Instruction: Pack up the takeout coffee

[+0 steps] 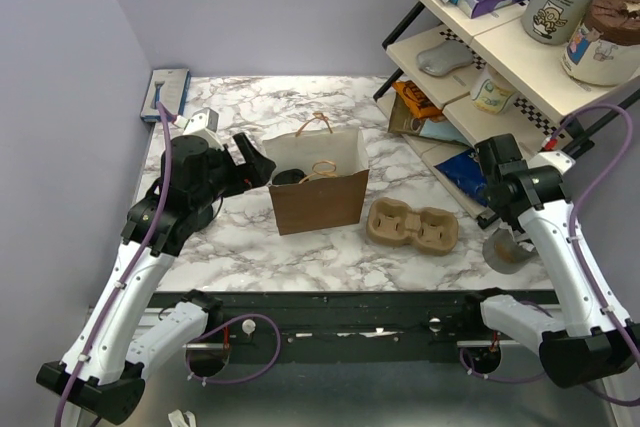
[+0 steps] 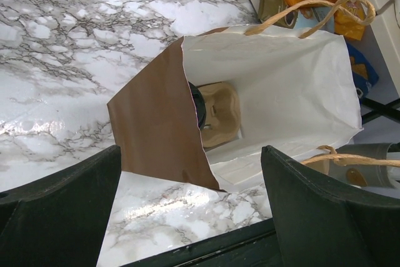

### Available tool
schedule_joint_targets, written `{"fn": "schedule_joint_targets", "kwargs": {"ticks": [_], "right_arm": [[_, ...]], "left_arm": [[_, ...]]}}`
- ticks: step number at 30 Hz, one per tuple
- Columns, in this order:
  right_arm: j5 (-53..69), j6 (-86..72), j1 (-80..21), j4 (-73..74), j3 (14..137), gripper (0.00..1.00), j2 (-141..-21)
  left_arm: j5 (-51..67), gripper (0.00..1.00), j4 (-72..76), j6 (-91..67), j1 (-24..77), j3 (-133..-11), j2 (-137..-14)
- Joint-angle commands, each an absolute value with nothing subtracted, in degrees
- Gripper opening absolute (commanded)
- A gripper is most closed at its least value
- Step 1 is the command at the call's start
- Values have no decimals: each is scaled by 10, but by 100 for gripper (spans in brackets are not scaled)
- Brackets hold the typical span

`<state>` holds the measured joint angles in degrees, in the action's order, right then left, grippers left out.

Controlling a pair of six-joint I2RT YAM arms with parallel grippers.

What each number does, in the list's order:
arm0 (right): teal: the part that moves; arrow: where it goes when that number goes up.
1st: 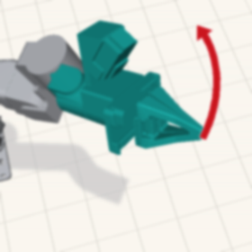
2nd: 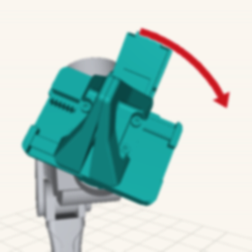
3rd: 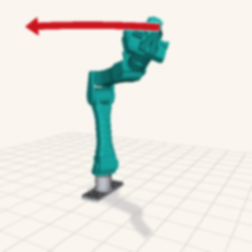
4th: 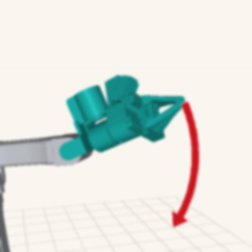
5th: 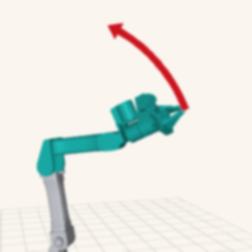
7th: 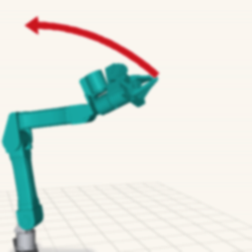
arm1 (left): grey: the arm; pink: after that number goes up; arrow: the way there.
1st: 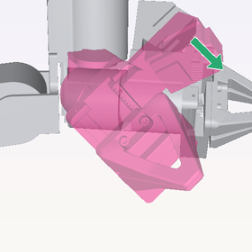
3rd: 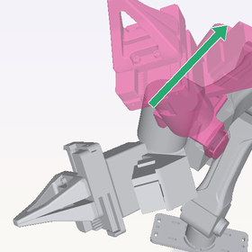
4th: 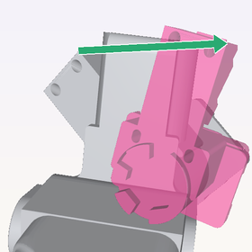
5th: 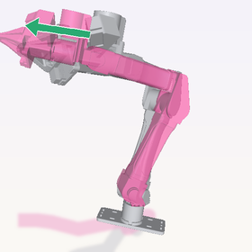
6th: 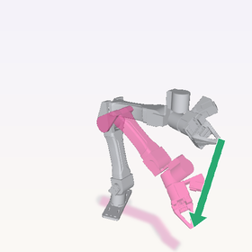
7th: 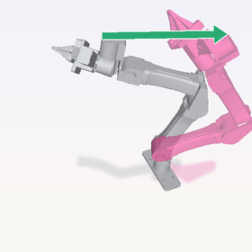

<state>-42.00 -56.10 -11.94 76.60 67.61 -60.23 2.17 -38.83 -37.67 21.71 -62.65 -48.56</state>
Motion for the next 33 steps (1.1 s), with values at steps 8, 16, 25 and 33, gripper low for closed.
{"fn": "schedule_joint_targets", "kwargs": {"ticks": [8,16,25,33], "right_arm": [[-410,-560,-110,867,641,51,-616],[-387,-555,-110,867,642,41,-615],[-370,-551,-110,873,640,42,-613],[-374,-551,-110,874,638,30,-614]], "left_arm": [[20,99,-387,-368,214,-634,-490],[21,99,-383,-363,214,-633,-495],[20,99,-380,-355,214,-638,-499],[19,99,-379,-349,214,-642,-503]]}}
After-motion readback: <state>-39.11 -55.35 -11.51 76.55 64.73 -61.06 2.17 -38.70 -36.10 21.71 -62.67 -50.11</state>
